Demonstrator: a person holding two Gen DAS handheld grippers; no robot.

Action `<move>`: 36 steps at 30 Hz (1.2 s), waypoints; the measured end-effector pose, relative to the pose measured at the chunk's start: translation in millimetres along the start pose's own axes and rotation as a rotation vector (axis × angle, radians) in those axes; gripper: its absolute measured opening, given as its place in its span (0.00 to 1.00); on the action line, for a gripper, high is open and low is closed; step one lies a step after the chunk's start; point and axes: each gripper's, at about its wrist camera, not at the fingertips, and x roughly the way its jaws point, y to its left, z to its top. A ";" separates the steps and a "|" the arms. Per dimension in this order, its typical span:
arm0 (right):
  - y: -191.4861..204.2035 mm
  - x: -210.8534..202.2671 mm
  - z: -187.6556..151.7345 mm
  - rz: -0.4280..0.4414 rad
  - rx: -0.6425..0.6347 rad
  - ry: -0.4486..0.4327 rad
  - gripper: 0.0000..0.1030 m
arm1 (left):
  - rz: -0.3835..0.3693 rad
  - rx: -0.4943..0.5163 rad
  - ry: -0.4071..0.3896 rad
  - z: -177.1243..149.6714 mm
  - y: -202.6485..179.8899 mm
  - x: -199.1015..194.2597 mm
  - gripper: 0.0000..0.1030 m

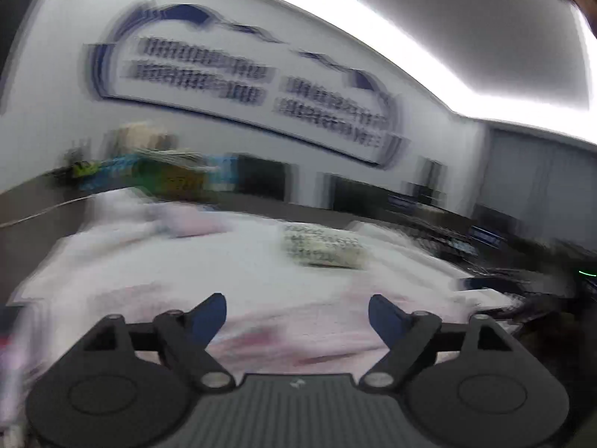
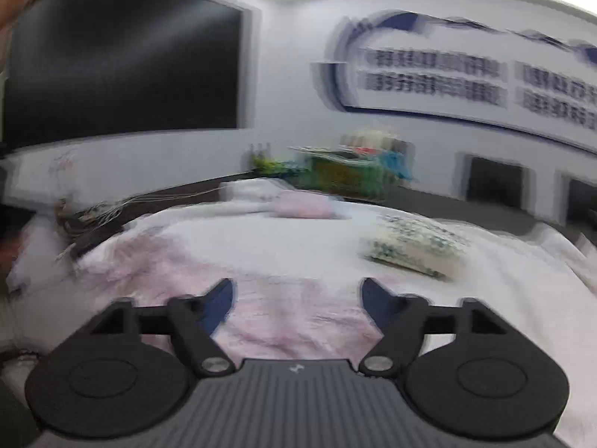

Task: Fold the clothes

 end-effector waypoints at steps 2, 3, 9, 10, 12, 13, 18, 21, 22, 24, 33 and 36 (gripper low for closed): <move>7.1 7.3 1.0 0.058 -0.101 0.034 0.82 | -0.114 0.072 0.062 -0.9 -16.9 24.5 0.81; 10.6 10.9 1.5 0.087 -0.151 0.050 0.82 | -0.160 0.102 0.101 -3.4 -26.1 36.2 0.81; 30.4 -3.3 -17.7 0.098 -0.331 0.206 0.82 | -0.244 0.380 0.179 -44.4 -68.9 64.5 0.80; 30.8 -6.1 -18.5 0.074 -0.353 0.211 0.82 | -0.201 0.444 0.173 -45.2 -70.7 70.3 0.80; 28.1 2.5 -12.2 0.000 -0.357 0.181 0.82 | -0.109 0.528 0.177 -41.8 -67.7 85.0 0.80; 25.8 10.6 -7.3 -0.019 -0.356 0.154 0.82 | -0.060 0.545 0.187 -33.6 -62.4 95.8 0.80; 11.4 67.6 8.7 -0.040 -0.418 0.098 0.76 | 0.044 0.600 0.386 -14.9 -40.2 158.8 0.79; -14.6 92.8 16.0 0.067 -0.343 0.167 0.33 | 0.047 0.493 0.519 -12.8 -29.7 192.5 0.42; -23.5 100.9 18.5 0.104 -0.316 0.190 0.19 | 0.031 0.438 0.548 -9.6 -25.1 198.7 0.27; -41.2 117.0 23.4 0.178 -0.261 0.236 0.10 | 0.039 0.352 0.595 5.0 -15.0 207.3 0.02; -94.8 162.2 84.2 -0.299 -0.032 0.084 0.38 | 0.325 0.063 0.367 74.3 59.3 240.6 0.26; -90.9 151.9 81.8 -0.355 -0.040 0.045 0.40 | 0.302 0.014 0.360 84.4 75.1 213.7 0.63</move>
